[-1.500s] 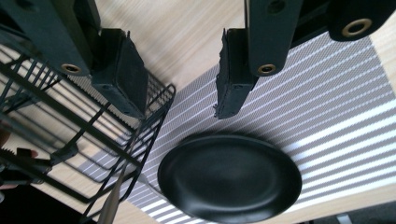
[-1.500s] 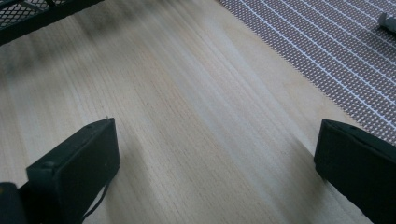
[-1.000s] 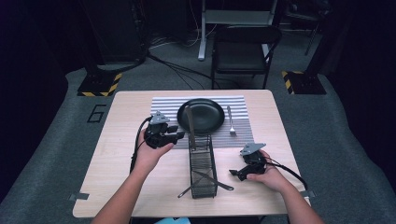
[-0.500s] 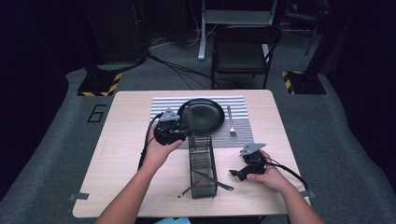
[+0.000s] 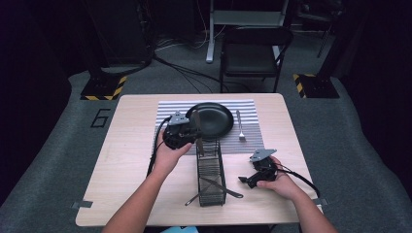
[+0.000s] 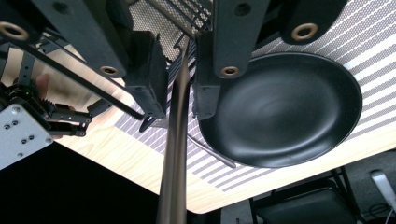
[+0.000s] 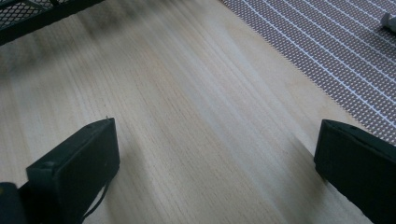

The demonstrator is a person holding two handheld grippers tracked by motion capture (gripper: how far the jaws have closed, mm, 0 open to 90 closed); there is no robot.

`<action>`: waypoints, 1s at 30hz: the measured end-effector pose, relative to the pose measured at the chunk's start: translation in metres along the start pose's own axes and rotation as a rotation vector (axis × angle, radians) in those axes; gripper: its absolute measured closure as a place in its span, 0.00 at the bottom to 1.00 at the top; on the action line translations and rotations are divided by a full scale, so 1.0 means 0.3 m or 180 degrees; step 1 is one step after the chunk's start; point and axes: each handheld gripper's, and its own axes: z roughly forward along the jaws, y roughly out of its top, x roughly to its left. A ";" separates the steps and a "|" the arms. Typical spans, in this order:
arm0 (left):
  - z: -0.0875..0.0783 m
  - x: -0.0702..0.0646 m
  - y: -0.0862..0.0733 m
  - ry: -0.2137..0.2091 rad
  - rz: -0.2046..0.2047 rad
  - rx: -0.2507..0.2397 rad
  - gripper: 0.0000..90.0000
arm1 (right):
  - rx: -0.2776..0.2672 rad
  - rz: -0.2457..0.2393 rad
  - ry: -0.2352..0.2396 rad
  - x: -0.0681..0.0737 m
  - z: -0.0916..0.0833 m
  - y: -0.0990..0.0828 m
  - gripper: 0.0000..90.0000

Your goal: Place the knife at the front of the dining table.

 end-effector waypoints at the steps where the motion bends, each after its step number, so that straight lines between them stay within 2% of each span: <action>1: 0.000 0.000 0.000 0.0000 0.0000 0.0000 0.85 | 0.0000 0.0000 0.0000 0.000 0.000 0.000 0.00; 6: 0.007 -0.002 0.008 0.0014 0.0069 0.0030 0.90 | 0.0000 -0.0001 0.0002 0.000 0.000 0.000 0.00; 15: 0.009 -0.013 0.016 0.0013 0.0082 0.0059 0.91 | 0.0001 -0.0003 0.0005 0.001 0.000 0.000 0.00; 18: 0.008 -0.019 0.021 0.0011 0.0127 0.0088 0.91 | 0.0001 -0.0002 0.0004 0.001 0.000 0.000 0.00; 30: -0.045 -0.036 0.076 0.0021 0.0173 0.0034 0.91 | 0.0001 -0.0005 0.0005 0.001 0.000 0.000 0.00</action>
